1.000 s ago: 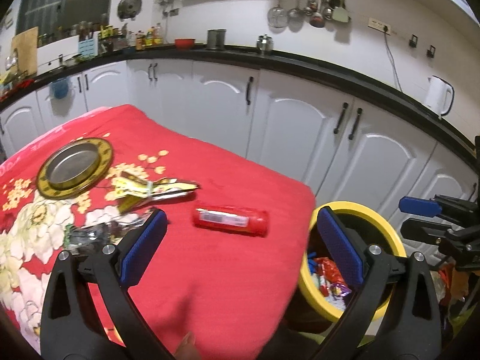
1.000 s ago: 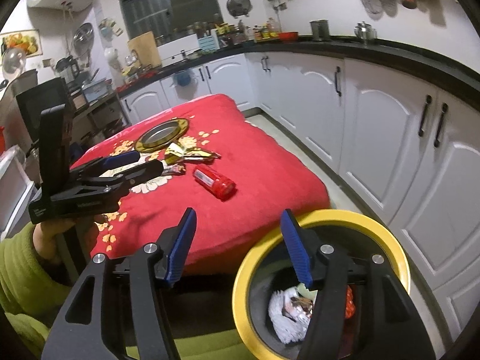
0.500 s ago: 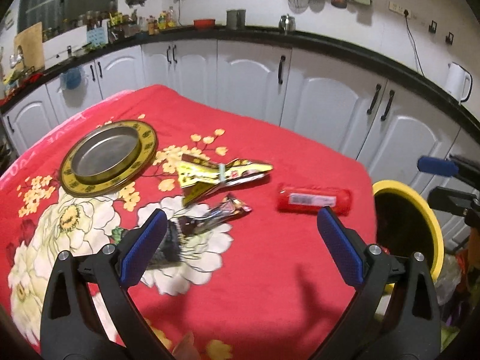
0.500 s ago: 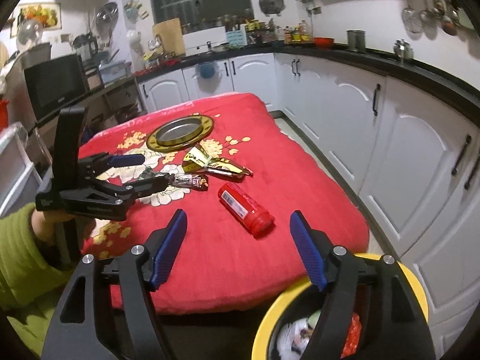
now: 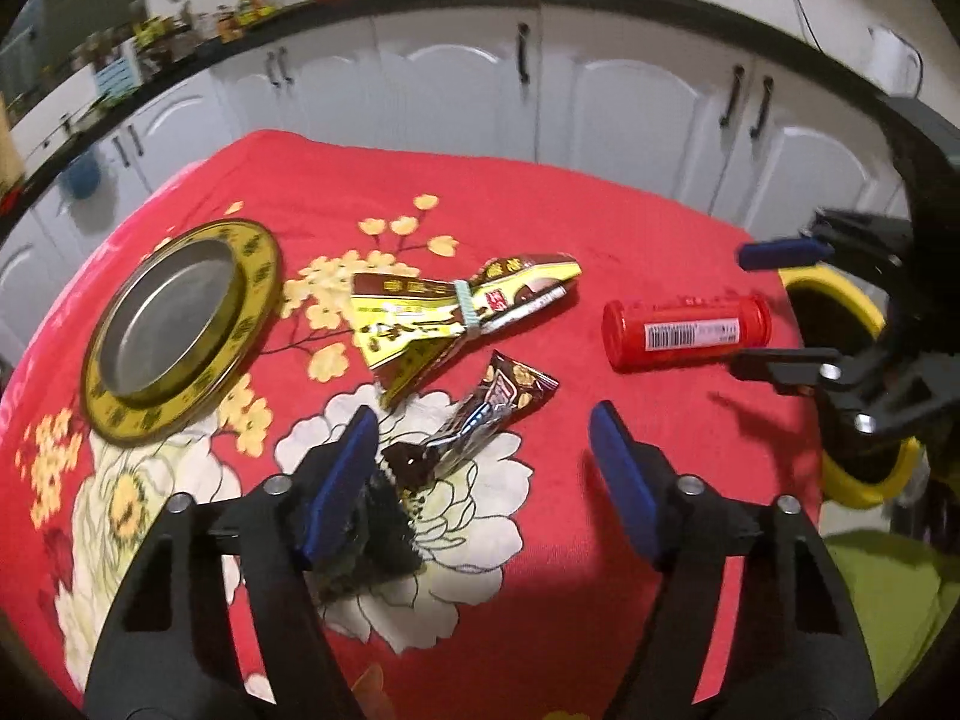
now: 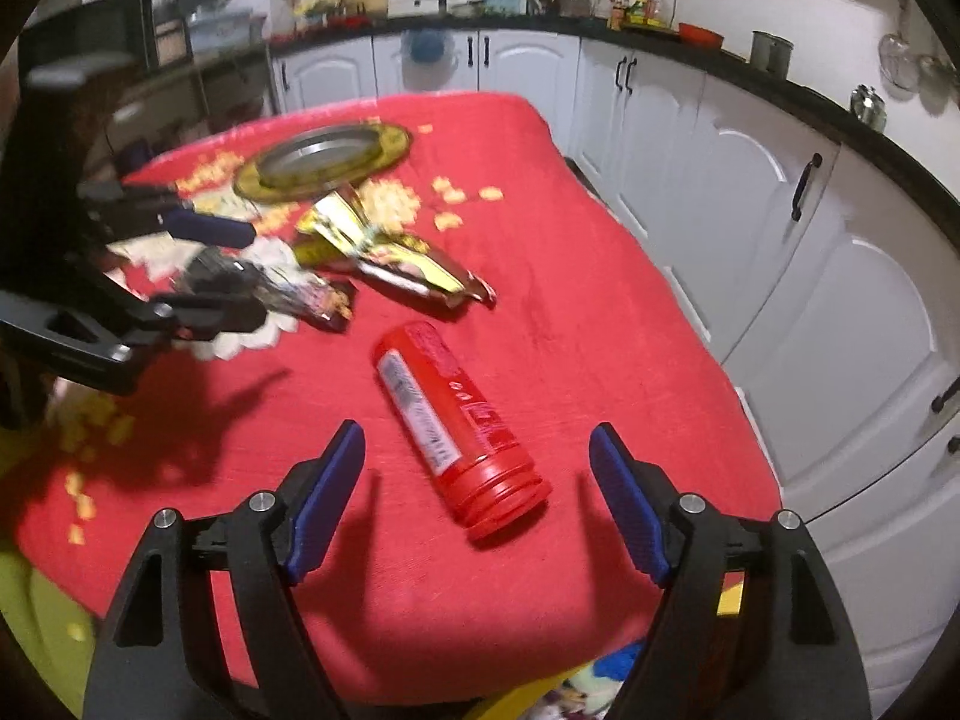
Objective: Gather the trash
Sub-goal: 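Grasp the brown chocolate wrapper with the left tool while the right tool grasps the red container, then carry the brown wrapper and red container toward the bin with both tools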
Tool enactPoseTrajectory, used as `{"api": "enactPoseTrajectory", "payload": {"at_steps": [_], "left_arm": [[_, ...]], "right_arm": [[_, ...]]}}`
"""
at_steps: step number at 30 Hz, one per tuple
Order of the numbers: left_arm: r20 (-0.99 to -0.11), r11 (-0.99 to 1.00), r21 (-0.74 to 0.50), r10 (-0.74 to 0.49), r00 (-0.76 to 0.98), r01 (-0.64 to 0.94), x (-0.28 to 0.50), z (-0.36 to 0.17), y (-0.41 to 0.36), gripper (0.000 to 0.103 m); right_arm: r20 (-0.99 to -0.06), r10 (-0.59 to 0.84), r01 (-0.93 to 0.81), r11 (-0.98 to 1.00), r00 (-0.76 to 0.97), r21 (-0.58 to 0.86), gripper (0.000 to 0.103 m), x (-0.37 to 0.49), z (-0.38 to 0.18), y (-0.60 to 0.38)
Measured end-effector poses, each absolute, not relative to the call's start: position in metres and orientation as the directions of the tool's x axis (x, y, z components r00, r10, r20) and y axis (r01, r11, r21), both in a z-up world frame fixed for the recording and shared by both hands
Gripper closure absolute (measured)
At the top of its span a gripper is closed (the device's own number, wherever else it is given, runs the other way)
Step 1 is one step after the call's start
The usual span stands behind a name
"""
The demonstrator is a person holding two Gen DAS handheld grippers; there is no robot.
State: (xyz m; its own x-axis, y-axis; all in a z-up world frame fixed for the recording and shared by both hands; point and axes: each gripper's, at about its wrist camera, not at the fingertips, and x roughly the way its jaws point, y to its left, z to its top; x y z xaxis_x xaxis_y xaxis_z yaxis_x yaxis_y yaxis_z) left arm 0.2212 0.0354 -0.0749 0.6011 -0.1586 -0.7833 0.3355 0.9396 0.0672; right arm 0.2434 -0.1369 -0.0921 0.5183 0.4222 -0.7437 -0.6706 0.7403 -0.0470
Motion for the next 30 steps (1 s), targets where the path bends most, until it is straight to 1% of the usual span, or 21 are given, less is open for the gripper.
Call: {"api": "enactPoseTrajectory", "payload": {"at_steps": [5, 8, 10, 11, 12, 13, 14, 15, 16, 17, 19, 20, 22, 27, 30], "left_arm": [[-0.817, 0.916, 0.108, -0.139, 0.559, 0.386, 0.233, -0.081, 0.026, 0.059], [-0.835, 0.909, 0.116, -0.129, 0.535, 0.401, 0.239, -0.084, 0.024, 0.061], [-0.847, 0.899, 0.115, -0.133, 0.515, 0.422, 0.24, -0.087, 0.022, 0.063], [-0.852, 0.896, 0.121, -0.128, 0.508, 0.428, 0.241, -0.088, 0.021, 0.066], [-0.86, 0.895, 0.114, -0.128, 0.494, 0.431, 0.243, -0.091, 0.022, 0.069], [-0.865, 0.896, 0.108, -0.129, 0.485, 0.43, 0.244, -0.093, 0.022, 0.071], [-0.87, 0.897, 0.107, -0.125, 0.478, 0.429, 0.245, -0.095, 0.023, 0.073], [-0.872, 0.896, 0.109, -0.122, 0.474, 0.43, 0.246, -0.097, 0.022, 0.073], [-0.875, 0.895, 0.115, -0.114, 0.47, 0.431, 0.247, -0.099, 0.021, 0.074], [-0.877, 0.895, 0.116, -0.111, 0.468, 0.43, 0.246, -0.1, 0.02, 0.074], [-0.878, 0.897, 0.11, -0.114, 0.465, 0.428, 0.244, -0.1, 0.018, 0.074], [-0.88, 0.898, 0.109, -0.113, 0.462, 0.427, 0.243, -0.1, 0.017, 0.076], [-0.882, 0.898, 0.115, -0.105, 0.46, 0.425, 0.24, -0.1, 0.016, 0.084], [-0.873, 0.912, 0.096, -0.115, 0.474, 0.399, 0.23, -0.102, 0.015, 0.091], [-0.863, 0.912, 0.097, -0.122, 0.491, 0.398, 0.223, -0.102, 0.015, 0.093]], "right_arm": [[-0.758, 0.424, -0.687, 0.725, 0.496, -0.044, 0.028, 0.257, -0.102, -0.13], [-0.766, 0.433, -0.698, 0.715, 0.475, -0.029, 0.029, 0.263, -0.105, -0.127], [-0.774, 0.438, -0.709, 0.705, 0.458, -0.021, 0.036, 0.265, -0.109, -0.123], [-0.781, 0.438, -0.717, 0.697, 0.445, -0.017, 0.044, 0.265, -0.112, -0.121], [-0.784, 0.438, -0.72, 0.694, 0.44, -0.016, 0.048, 0.264, -0.115, -0.119], [-0.78, 0.439, -0.719, 0.695, 0.446, -0.019, 0.049, 0.262, -0.115, -0.119], [-0.775, 0.445, -0.718, 0.696, 0.449, -0.016, 0.053, 0.26, -0.115, -0.119], [-0.773, 0.45, -0.716, 0.698, 0.446, -0.007, 0.058, 0.259, -0.115, -0.12], [-0.772, 0.451, -0.711, 0.703, 0.448, -0.002, 0.06, 0.258, -0.115, -0.121], [-0.771, 0.452, -0.707, 0.707, 0.449, 0.003, 0.067, 0.256, -0.114, -0.121], [-0.769, 0.458, -0.7, 0.714, 0.447, 0.019, 0.068, 0.254, -0.114, -0.123], [-0.767, 0.462, -0.694, 0.719, 0.444, 0.032, 0.07, 0.252, -0.114, -0.125], [-0.761, 0.468, -0.684, 0.728, 0.449, 0.045, 0.07, 0.248, -0.113, -0.127], [-0.74, 0.5, -0.659, 0.745, 0.449, 0.104, 0.071, 0.24, -0.111, -0.135], [-0.729, 0.513, -0.653, 0.748, 0.453, 0.121, 0.071, 0.231, -0.109, -0.139]]}}
